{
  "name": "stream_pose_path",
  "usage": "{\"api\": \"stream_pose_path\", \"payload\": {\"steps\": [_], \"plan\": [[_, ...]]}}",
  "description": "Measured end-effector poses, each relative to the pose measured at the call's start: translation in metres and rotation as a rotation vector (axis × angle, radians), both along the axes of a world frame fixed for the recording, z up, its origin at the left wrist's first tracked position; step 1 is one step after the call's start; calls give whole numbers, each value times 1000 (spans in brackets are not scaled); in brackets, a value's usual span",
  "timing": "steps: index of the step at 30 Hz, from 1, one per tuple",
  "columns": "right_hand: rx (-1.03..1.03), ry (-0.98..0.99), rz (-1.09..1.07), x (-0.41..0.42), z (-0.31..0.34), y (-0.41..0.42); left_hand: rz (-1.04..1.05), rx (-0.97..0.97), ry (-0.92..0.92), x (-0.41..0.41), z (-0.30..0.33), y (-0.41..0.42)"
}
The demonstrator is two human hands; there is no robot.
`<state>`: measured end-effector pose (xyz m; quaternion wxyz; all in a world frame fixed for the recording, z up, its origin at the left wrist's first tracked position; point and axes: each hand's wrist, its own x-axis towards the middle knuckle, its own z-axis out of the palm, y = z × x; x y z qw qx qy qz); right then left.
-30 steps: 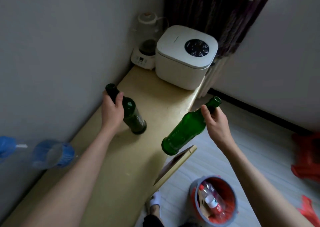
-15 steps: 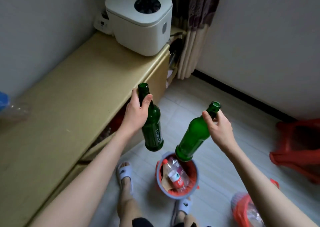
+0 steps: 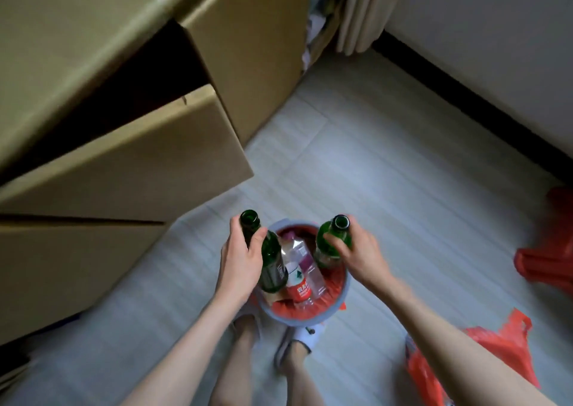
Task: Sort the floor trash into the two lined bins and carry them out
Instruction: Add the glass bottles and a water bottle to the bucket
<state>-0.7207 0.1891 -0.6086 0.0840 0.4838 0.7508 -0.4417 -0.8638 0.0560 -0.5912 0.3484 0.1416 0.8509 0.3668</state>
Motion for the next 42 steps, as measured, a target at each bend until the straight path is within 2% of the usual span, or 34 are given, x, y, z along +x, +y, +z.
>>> {"api": "stream_pose_path", "payload": {"steps": [5, 9, 13, 18, 23, 31, 39, 42], "plan": [[7, -53, 16, 3, -99, -14, 84, -127, -18, 26, -82, -28], [76, -24, 39, 3, -139, -19, 101, -113, -38, 39, -110, -35], [114, -21, 49, -10, -164, -11, 35, -192, -32, 45, -134, -42], [138, 10, -9, -1, -163, -23, 31, -194, -66, 43, -143, -42], [92, 20, -6, 30, -159, -51, 58, -196, -95, 42, -141, -35], [-7, 39, -43, 33, -164, -58, 71, -168, -100, 50, -134, -43], [97, 138, -65, 23, -139, -46, 91, -138, -83, 40, -135, -32], [96, 161, 8, 16, -146, -44, 69, -140, -96, 33, -141, -29]]}}
